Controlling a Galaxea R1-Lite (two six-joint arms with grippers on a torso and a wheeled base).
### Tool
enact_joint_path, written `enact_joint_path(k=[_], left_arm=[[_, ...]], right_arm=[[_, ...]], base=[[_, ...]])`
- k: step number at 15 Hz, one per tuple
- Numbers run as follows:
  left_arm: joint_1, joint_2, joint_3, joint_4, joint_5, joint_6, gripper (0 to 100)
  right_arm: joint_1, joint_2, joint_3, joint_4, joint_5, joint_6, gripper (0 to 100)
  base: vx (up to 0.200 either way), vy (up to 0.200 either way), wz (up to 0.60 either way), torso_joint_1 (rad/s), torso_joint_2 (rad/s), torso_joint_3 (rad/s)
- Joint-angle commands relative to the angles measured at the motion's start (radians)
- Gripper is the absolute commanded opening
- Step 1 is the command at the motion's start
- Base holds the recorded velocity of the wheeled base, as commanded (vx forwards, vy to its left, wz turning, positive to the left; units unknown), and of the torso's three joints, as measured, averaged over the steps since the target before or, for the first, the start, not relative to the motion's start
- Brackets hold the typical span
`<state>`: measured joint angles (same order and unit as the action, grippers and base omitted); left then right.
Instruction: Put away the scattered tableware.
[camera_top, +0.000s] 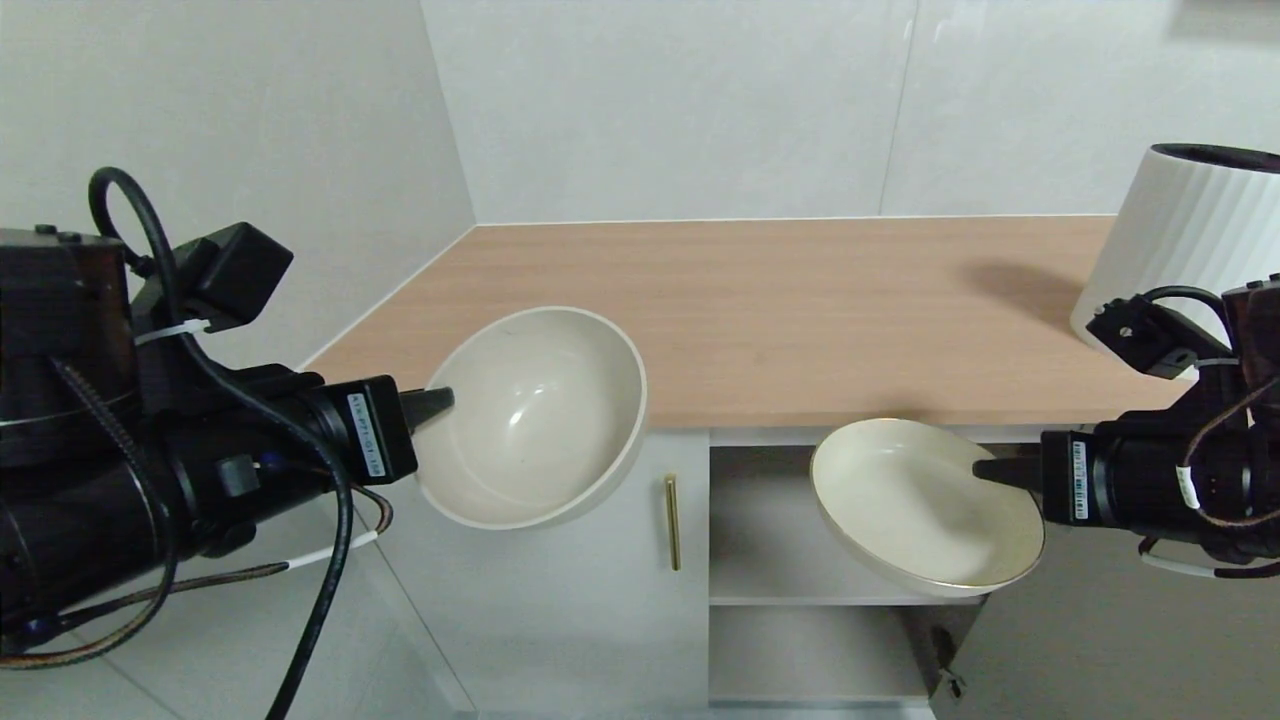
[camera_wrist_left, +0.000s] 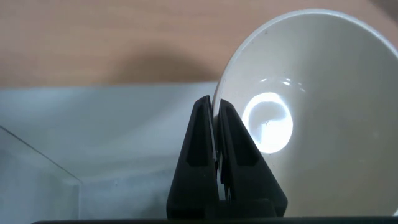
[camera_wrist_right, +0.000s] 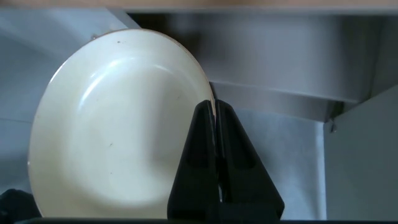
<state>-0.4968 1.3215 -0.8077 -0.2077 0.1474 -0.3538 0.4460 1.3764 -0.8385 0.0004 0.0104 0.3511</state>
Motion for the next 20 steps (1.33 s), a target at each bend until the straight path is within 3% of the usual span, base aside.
enact_joint_path(k=[1,12,20], left_arm=[[0.000,0.005,-0.001,-0.001,0.000,-0.001,0],[0.000,0.010,0.004,-0.001,0.001,-0.001,0],[0.000,0.012,0.005,-0.001,0.000,-0.001,0]], right_arm=[[0.000,0.009,0.001,0.000,0.002,0.000,0],[0.000,0.038,0.004,0.000,0.000,0.000,0],[0.002,0.089,0.015,-0.011,-0.001,-0.032,0]], base=[[0.000,0.000,0.00,-0.154,0.45,0.281],[0.000,0.000,0.00,-0.119,0.43,0.302],[0.000,0.000,0.00,-0.008,0.03,0.023]])
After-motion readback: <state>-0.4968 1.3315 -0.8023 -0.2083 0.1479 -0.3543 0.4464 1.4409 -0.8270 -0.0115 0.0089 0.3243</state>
